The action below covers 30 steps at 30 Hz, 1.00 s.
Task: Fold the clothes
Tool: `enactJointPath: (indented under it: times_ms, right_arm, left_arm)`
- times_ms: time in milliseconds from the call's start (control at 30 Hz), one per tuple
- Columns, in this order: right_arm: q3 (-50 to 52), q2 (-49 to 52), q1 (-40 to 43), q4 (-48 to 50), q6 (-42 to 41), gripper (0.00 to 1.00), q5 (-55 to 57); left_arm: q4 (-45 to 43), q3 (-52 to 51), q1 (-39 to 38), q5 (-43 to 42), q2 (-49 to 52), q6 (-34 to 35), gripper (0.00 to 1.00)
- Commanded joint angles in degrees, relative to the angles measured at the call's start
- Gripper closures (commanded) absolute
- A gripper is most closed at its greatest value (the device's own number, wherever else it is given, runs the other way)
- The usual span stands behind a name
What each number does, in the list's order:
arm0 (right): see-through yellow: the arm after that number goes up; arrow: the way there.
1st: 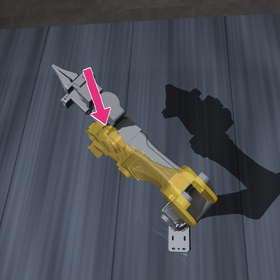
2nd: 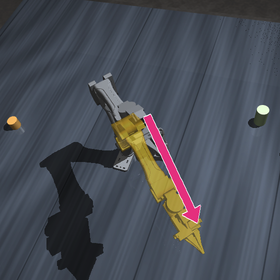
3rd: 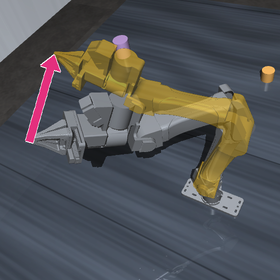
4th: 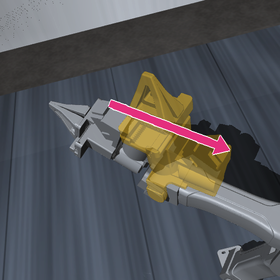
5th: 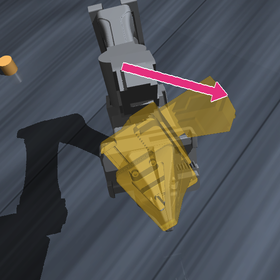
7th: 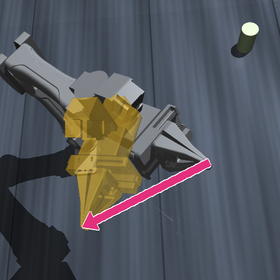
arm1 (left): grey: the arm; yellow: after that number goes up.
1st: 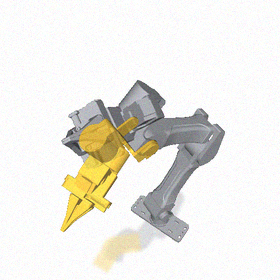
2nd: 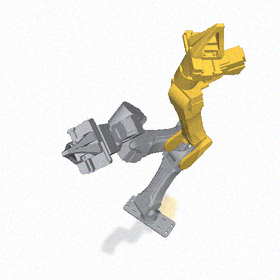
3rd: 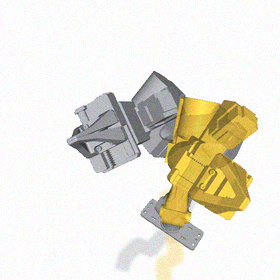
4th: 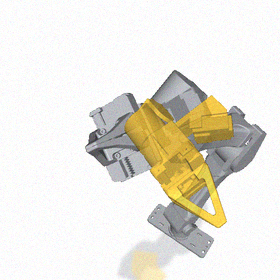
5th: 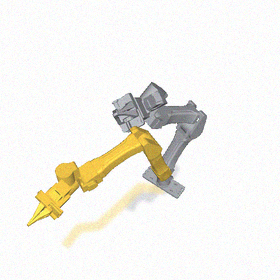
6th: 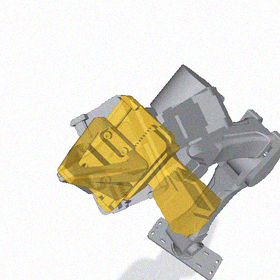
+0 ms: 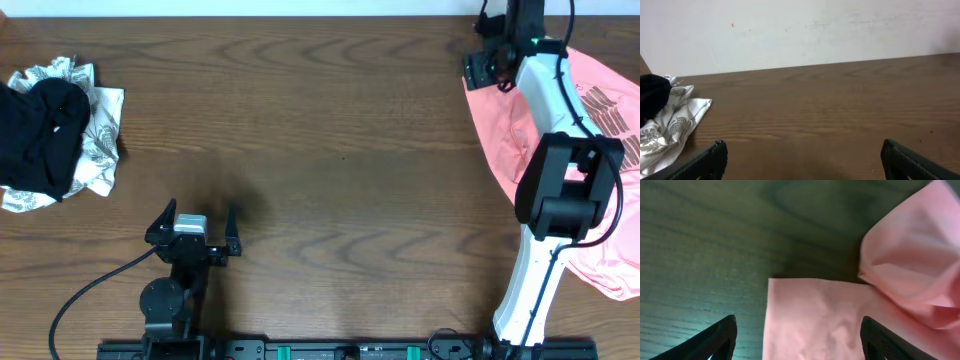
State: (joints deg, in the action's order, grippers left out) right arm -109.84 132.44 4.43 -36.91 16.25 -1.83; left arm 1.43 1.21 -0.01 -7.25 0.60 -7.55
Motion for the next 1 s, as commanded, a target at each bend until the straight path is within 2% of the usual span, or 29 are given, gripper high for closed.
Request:
enactJointPath:
  times_ms: [0, 433, 633, 800, 967]
  right_arm:
    - [3.4, -1.1, 0.5, 2.2, -0.9, 0.24, -1.4]
    - [13.3, -1.1, 3.1, 14.8, 2.4, 0.26, -1.4]
    - [13.9, -1.0, 4.2, 15.7, 2.4, 0.28, -1.5]
    - [14.0, -1.0, 4.4, 15.7, 1.2, 0.39, -1.7]
    - [14.0, -1.1, 4.5, 16.0, -1.4, 0.37, -2.9]
  left_arm:
    - [1.9, -1.0, 0.3, -0.7, -0.4, -0.3, 0.02]
    - [1.9, -1.0, 0.3, -0.6, -0.4, -0.3, 0.02]
    - [1.9, -1.0, 0.3, -0.6, -0.4, -0.3, 0.02]
    - [1.9, -1.0, 0.3, -0.6, -0.4, -0.3, 0.02]
    - [1.9, -1.0, 0.3, -0.6, -0.4, -0.3, 0.02]
